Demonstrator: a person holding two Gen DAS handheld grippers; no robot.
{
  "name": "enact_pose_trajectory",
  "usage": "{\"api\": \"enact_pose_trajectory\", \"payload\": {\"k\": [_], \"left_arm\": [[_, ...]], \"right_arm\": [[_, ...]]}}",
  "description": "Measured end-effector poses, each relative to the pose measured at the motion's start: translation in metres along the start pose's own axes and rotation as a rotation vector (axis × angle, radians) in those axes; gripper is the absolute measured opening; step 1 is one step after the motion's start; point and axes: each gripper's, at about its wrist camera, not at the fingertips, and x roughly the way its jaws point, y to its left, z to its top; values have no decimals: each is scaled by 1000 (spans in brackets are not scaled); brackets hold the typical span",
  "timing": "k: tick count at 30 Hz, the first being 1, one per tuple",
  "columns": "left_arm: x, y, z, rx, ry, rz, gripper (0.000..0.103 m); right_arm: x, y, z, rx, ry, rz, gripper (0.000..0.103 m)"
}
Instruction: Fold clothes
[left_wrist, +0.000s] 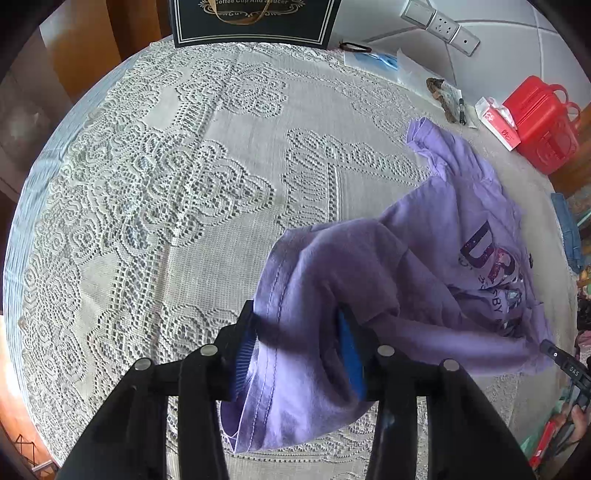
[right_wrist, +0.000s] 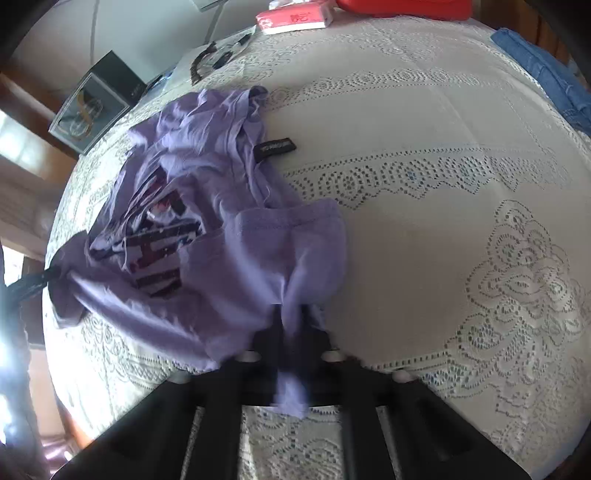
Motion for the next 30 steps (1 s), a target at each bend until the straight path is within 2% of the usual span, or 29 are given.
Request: {"api": "enact_pose_trajectory", "payload": {"k": [2,5,9,11,13,14,16,20,23,26,27,29,30], "left_arm": [[-6,0,-7,3,3,-14,42],[-19,-4,-23,25,10,-95,42],[-30,-12,-36,58,30,-142,42],[-36,-13,-33,50,19,-144,49],[-41,-13,-27,34,1,-134,67],[-43,-12,-23,25,-11,-128,69],[-48,-11,-17,10,-35,-119,71],[-33,-1,-12,-1,-11,-17,71],[-14,9,-24,-16,52,22,71],[2,11,-40,-26,107,4,71],[6,8,-44,-23,123,-11,71],[14,2,-52,-13,152,-42,71],[15,-5,-54,5,153,-57,71]], "right_arm": [[-17,-15,-14,26,-8,-32,5],[-40,-48,-39,101,-12,-91,5],[-47,-87,-66,203,26,-186,5],[-48,-103,-77,240,46,-251,5],[-51,-115,-84,278,47,-287,7],[-56,-115,-82,286,19,-258,9],[-66,-104,-75,270,-38,-189,22],[-72,-67,-47,191,-114,-93,38],[-62,-46,-25,162,-139,-32,39],[-39,-34,-4,138,-114,-26,40],[-31,-28,0,128,-93,-38,44],[-15,-19,6,106,-48,-75,80],[-9,-17,4,97,-31,-88,85]]}}
